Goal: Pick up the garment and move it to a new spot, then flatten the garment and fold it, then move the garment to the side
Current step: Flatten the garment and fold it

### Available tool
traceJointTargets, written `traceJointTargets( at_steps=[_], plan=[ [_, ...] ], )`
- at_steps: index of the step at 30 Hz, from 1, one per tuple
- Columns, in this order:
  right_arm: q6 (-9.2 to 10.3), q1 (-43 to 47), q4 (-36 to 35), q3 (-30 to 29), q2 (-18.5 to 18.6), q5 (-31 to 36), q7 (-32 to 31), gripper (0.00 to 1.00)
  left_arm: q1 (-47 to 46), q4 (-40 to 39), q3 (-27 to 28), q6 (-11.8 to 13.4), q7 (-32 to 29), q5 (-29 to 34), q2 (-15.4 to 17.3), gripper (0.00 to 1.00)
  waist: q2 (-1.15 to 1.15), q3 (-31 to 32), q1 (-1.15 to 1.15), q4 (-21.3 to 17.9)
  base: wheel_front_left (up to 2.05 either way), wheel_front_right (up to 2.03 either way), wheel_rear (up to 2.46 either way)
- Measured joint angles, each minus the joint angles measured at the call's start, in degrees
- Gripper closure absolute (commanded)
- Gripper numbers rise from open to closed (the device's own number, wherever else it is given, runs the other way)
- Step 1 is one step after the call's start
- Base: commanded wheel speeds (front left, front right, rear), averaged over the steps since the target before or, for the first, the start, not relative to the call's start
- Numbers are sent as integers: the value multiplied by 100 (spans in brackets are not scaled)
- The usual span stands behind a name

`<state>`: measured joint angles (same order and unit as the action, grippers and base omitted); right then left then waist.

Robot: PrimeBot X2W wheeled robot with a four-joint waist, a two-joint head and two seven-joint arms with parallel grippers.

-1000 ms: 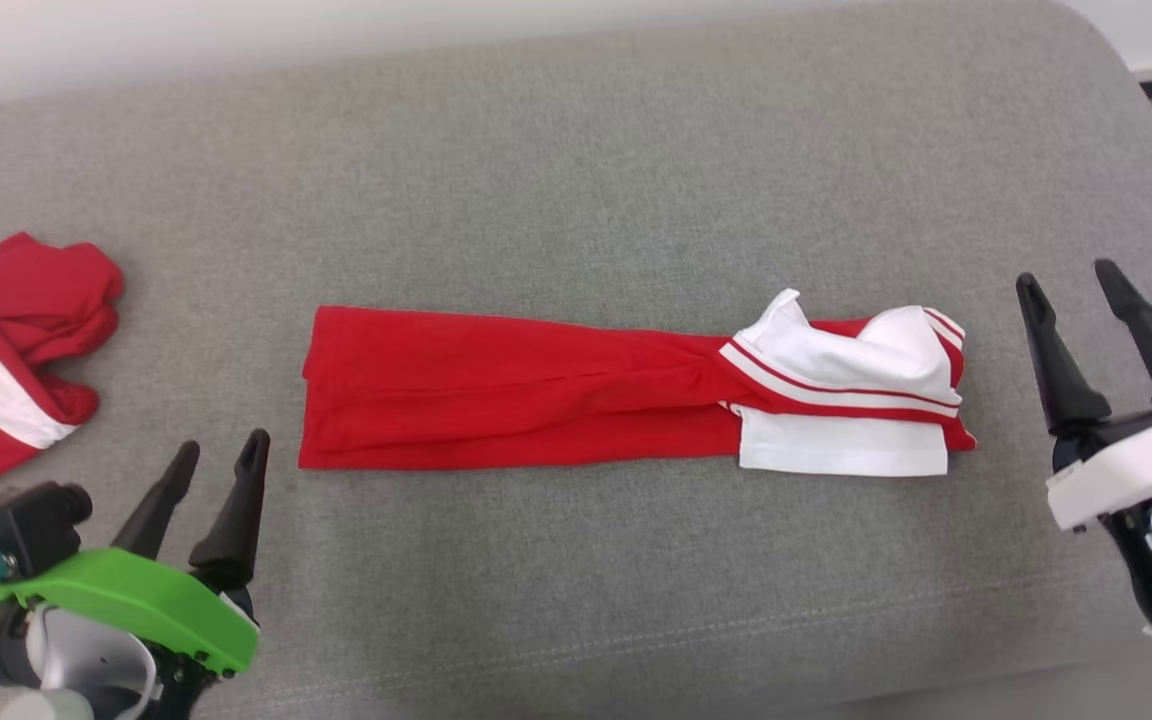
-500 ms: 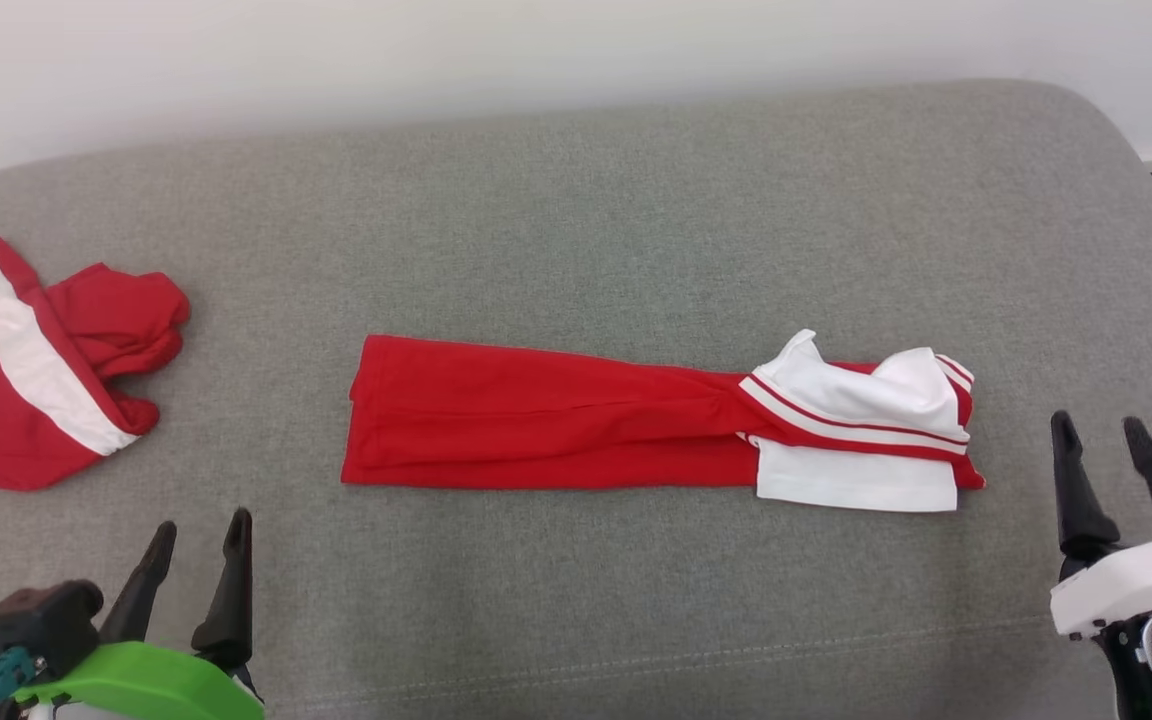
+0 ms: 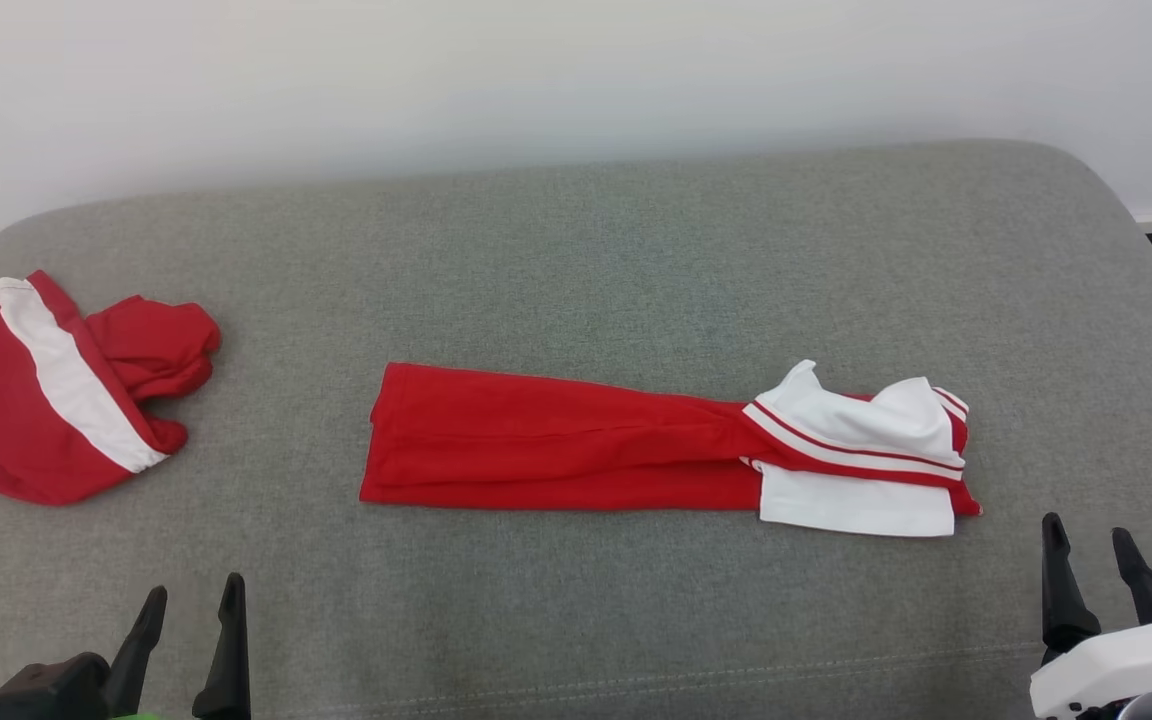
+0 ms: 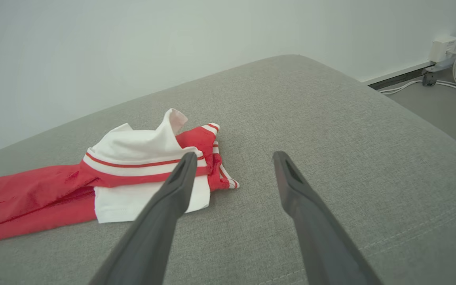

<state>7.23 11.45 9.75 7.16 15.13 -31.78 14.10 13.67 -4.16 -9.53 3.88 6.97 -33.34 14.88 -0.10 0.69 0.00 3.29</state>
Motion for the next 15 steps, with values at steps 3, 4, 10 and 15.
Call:
traceJointTargets(
  at_steps=[3,4,10,15],
  plan=[
    [0,1,-16,3,-88,11,0,0,61,1,-2,1,40,0,-13,0,0,6,0,2,0,0,0],
    [0,1,-23,4,-99,19,0,0,63,0,-3,1,41,0,-20,0,0,6,0,1,0,0,0],
    [0,1,-101,-12,-245,41,1,0,83,-7,-3,19,98,0,-26,0,0,-25,0,-23,0,0,0],
    [-19,1,-190,-191,-802,-698,7,0,96,-30,-9,19,143,0,-44,0,0,-111,0,-47,0,0,0]
  ],
)
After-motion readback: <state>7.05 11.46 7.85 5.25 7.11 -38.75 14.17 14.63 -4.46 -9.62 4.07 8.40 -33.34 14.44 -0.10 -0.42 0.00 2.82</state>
